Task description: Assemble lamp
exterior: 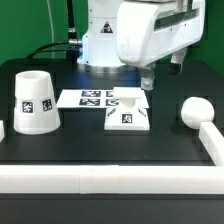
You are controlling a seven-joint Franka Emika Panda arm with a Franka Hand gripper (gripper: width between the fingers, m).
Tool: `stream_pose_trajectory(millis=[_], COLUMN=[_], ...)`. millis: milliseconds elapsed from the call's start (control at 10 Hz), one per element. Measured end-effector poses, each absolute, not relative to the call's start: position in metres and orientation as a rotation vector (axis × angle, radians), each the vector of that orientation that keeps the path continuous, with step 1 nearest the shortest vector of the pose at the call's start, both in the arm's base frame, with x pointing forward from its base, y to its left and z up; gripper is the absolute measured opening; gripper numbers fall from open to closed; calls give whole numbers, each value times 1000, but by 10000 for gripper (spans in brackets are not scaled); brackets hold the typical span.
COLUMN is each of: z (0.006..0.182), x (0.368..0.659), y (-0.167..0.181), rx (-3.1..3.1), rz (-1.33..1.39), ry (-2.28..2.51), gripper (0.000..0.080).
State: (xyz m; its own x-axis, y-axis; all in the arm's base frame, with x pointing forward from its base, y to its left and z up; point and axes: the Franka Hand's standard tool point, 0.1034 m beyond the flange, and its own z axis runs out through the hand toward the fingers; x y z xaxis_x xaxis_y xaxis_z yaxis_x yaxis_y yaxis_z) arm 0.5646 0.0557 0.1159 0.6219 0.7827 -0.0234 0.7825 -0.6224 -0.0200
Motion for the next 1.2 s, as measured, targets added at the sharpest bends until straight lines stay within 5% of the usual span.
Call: stream_pose_trajectory(millis=[400, 800, 1200], z=[114, 97, 94], x=[563, 486, 478], y=[54, 15, 15], rx=[-2818, -2819, -2886], rz=[38, 30, 33], ry=[-1374, -1391, -1244], gripper=[699, 699, 699])
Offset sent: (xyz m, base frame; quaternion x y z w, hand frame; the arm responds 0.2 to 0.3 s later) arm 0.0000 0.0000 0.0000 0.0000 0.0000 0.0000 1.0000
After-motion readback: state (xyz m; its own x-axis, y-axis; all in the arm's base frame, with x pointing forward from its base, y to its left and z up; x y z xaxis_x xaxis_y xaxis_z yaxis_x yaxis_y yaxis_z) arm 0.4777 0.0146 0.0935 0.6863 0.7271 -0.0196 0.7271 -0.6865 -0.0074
